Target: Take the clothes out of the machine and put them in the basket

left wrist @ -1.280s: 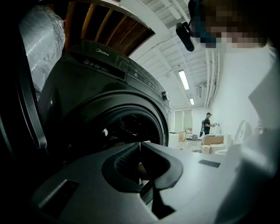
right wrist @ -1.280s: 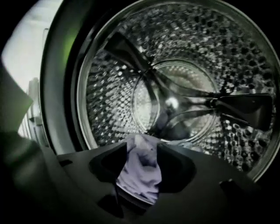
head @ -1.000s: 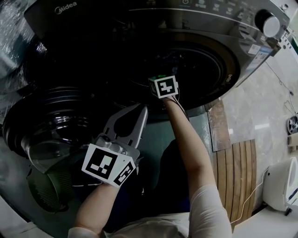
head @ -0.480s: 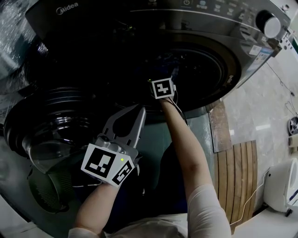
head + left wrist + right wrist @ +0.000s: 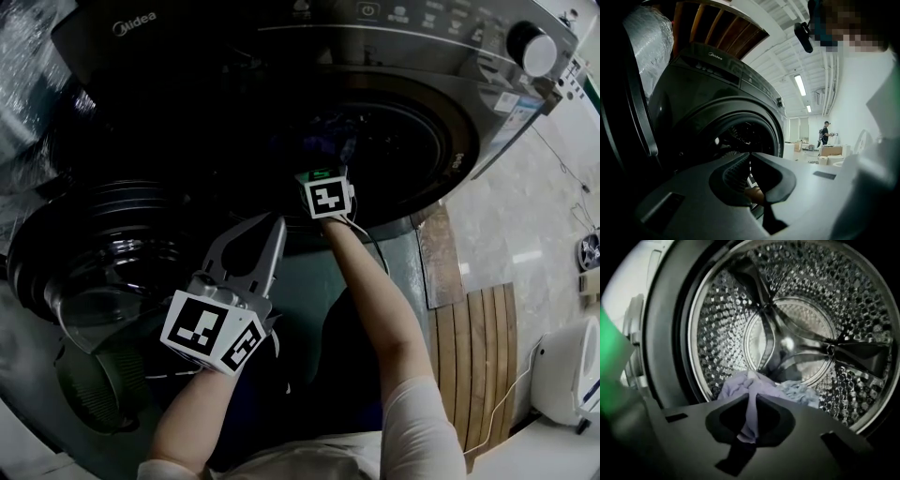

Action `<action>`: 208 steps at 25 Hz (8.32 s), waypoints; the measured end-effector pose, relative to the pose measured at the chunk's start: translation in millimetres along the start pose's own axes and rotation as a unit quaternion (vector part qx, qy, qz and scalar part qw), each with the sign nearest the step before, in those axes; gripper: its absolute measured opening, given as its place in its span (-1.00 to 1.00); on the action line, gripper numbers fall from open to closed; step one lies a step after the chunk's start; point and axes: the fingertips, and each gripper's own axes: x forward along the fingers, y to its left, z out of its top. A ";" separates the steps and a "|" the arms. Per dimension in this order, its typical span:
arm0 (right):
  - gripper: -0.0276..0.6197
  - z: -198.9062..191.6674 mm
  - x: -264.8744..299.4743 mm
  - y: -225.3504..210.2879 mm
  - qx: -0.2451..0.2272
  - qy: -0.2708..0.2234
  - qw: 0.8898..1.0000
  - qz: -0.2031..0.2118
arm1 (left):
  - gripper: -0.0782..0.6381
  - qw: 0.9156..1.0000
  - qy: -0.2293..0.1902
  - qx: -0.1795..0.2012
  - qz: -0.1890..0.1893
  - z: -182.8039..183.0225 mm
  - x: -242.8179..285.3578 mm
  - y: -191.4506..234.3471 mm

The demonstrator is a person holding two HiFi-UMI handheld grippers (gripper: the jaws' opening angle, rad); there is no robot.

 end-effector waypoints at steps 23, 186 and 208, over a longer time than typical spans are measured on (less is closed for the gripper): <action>-0.82 54.4 -143.0 12.7 0.043 -0.156 0.986 0.049 | -0.72 1.000 0.000 -0.009 0.010 -3.6 8.4 12.4; -0.81 557.2 -514.4 821.9 -0.131 -0.069 0.734 0.663 | -0.72 0.740 -0.064 -0.059 0.666 470.9 -834.2 115.8; -0.80 544.0 -452.6 845.3 -0.165 -0.004 0.620 0.767 | -0.72 0.644 -0.028 -0.090 0.759 461.7 -783.3 129.9</action>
